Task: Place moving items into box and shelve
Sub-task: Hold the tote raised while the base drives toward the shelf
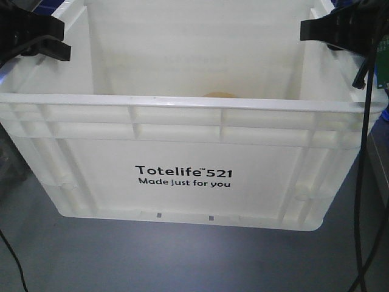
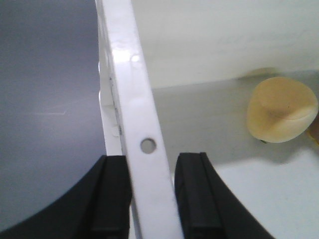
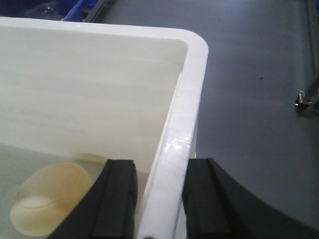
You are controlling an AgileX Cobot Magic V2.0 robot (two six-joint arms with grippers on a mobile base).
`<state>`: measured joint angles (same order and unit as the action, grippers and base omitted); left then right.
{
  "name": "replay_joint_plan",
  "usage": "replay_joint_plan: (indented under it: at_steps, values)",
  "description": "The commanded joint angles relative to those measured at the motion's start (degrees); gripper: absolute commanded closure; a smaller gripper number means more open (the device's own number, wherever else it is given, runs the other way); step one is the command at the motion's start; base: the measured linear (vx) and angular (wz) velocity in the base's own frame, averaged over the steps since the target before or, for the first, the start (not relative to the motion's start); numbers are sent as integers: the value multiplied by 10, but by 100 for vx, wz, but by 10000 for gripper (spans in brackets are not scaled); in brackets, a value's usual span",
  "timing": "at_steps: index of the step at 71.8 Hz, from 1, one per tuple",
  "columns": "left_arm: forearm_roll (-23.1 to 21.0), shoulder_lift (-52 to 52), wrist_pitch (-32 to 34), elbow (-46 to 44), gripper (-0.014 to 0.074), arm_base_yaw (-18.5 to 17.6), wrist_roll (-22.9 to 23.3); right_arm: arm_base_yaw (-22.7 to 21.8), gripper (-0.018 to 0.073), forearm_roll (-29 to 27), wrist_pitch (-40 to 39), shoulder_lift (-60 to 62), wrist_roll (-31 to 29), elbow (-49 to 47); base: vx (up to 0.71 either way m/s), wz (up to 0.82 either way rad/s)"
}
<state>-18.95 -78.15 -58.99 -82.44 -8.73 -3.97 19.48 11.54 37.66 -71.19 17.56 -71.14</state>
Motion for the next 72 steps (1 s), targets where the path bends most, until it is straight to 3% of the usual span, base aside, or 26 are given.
replay_joint_plan:
  at_steps: [1,72]
  values:
    - [-69,31,53,-26,596,-7,-16,-1,565,8,-82,17,10,-24,42,-35]
    - [-72,31,52,-26,596,-7,-16,-1,565,7,-81,17,10,-24,46,-23]
